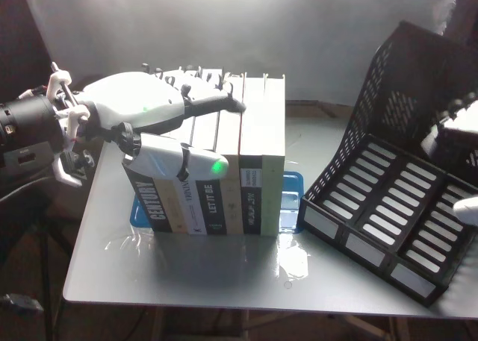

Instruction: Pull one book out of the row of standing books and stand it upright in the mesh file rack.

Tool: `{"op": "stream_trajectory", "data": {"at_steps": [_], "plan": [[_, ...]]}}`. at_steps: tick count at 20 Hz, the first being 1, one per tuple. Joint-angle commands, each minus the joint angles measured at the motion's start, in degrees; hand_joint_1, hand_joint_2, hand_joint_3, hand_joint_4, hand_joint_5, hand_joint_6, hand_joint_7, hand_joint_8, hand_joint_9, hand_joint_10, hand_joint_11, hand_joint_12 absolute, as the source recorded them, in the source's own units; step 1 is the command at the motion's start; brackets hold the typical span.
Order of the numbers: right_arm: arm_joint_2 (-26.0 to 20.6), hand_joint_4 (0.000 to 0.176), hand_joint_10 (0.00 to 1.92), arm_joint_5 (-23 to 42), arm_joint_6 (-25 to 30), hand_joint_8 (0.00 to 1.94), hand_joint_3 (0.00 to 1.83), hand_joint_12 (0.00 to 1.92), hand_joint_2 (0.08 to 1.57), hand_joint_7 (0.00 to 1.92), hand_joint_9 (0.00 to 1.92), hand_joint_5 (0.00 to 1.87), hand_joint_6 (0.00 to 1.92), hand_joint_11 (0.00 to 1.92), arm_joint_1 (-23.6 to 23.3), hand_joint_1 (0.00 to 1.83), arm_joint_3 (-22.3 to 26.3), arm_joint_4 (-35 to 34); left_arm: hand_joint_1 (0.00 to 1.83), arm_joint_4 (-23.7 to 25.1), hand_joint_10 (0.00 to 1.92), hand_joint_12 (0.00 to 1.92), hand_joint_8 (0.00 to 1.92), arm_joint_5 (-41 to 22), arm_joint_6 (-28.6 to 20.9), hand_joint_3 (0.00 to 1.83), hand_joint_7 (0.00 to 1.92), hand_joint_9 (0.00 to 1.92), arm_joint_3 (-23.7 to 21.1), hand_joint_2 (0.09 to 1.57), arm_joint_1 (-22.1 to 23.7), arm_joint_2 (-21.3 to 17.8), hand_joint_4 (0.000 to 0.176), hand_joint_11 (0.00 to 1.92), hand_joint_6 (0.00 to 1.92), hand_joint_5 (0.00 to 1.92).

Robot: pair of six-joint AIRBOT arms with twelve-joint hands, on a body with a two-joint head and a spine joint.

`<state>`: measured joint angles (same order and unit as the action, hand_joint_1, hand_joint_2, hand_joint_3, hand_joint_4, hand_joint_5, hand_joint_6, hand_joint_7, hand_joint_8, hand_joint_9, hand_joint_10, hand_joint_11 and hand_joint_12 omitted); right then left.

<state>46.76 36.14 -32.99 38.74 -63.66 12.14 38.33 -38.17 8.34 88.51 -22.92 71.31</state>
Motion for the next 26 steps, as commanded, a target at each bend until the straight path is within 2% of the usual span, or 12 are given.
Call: {"op": "stream_trajectory", "data": {"at_steps": [1,7,8,9,10,14,16,17,18,19,22,26], "plan": [[-0.6,0.041,0.0,5.4,0.2,0.0,0.04,0.0,1.13,0.0,0.0,0.0,0.0,0.0,-0.4,0.19,-0.4,-1.4,0.0,-2.4,0.0,0.0,0.0,-5.0,-0.1,0.03,0.0,0.0,-0.1,1.27,0.1,-0.7,0.07,0.0,0.0,0.0],[-0.5,0.051,0.0,5.2,0.2,0.0,0.01,0.0,1.12,0.0,0.0,0.0,0.0,0.0,-0.4,0.17,-0.4,-1.4,0.0,-2.1,0.0,0.0,0.0,-3.4,-0.1,0.0,0.0,0.0,0.1,1.24,0.2,-0.7,0.077,0.0,0.0,0.0],[-0.5,0.047,0.0,5.2,0.2,0.0,0.01,0.0,1.12,0.0,0.0,0.0,0.0,0.0,-0.4,0.16,-0.4,-1.4,0.01,-1.6,0.0,0.0,0.0,-2.6,-0.1,0.0,0.0,0.0,0.2,1.24,0.5,-0.6,0.066,0.0,0.0,0.0],[-0.5,0.053,0.0,5.2,0.2,0.0,0.01,0.0,1.12,0.0,0.0,0.0,0.0,0.0,-0.4,0.13,-0.4,-1.5,0.0,-1.0,0.0,0.0,0.0,-2.0,-0.1,0.0,0.0,0.0,0.4,1.23,0.8,-0.5,0.065,0.0,0.0,0.01],[-0.5,0.056,0.0,5.2,0.2,0.0,0.02,0.0,1.12,0.0,0.0,0.0,0.0,0.0,-0.4,0.12,-0.4,-1.6,0.0,-0.3,0.0,0.0,0.0,-0.9,-0.1,0.0,0.0,0.0,0.7,1.23,1.3,-0.3,0.061,0.0,0.01,0.04],[-0.1,0.045,0.0,4.9,0.2,0.0,0.01,0.0,1.14,0.0,0.0,0.0,0.0,0.0,-0.4,0.21,-0.6,-1.7,0.0,1.7,0.0,0.0,0.0,3.0,-0.1,0.0,0.0,0.0,3.9,1.21,2.0,2.1,0.054,0.0,0.03,0.18],[-0.1,0.049,0.0,4.9,0.2,0.0,0.01,0.0,1.13,0.0,0.0,0.0,0.0,0.0,-0.4,0.18,-0.7,-1.8,0.0,2.9,0.0,0.0,0.0,4.8,-0.1,0.0,0.0,0.0,4.9,1.21,2.3,3.1,0.054,0.0,0.05,0.25],[-0.1,0.048,0.0,4.9,0.2,0.0,0.01,0.0,1.13,0.0,0.0,0.0,0.0,0.0,-0.4,0.18,-0.7,-1.8,0.0,3.8,0.0,0.0,0.0,5.8,-0.1,0.0,0.0,0.0,5.6,1.2,2.4,3.8,0.065,0.0,0.05,0.26],[0.0,0.044,0.0,4.9,0.2,0.0,0.01,0.0,1.14,0.0,0.0,0.0,0.0,0.0,-0.4,0.16,-0.8,-1.9,0.0,5.2,0.0,0.0,0.0,6.7,-0.1,0.0,0.0,0.0,6.6,1.19,2.4,4.7,0.068,0.0,0.06,0.29],[0.0,0.049,0.0,4.9,0.2,0.0,0.02,0.0,1.15,0.0,0.0,0.0,0.0,0.0,-0.4,0.16,-0.8,-1.9,0.0,6.2,0.0,0.0,0.0,7.4,-0.1,0.0,0.0,0.0,7.3,1.19,2.5,5.4,0.067,0.0,0.06,0.3],[0.0,0.049,0.0,4.9,0.2,0.0,0.01,0.0,1.16,0.0,0.0,0.0,0.0,0.0,-0.3,0.16,-0.9,-2.1,0.03,8.4,0.0,0.0,0.0,9.1,-0.1,0.0,0.0,0.0,8.0,1.2,2.6,6.6,0.059,0.0,0.04,0.39],[0.1,0.058,0.0,4.9,0.2,0.0,0.01,0.0,1.17,0.0,0.0,0.0,0.0,0.0,0.0,0.19,-0.9,-2.4,0.0,13.2,0.0,0.0,0.0,10.2,-0.1,0.0,0.0,0.0,7.3,1.2,2.9,6.7,0.095,0.0,0.05,0.43]]}}
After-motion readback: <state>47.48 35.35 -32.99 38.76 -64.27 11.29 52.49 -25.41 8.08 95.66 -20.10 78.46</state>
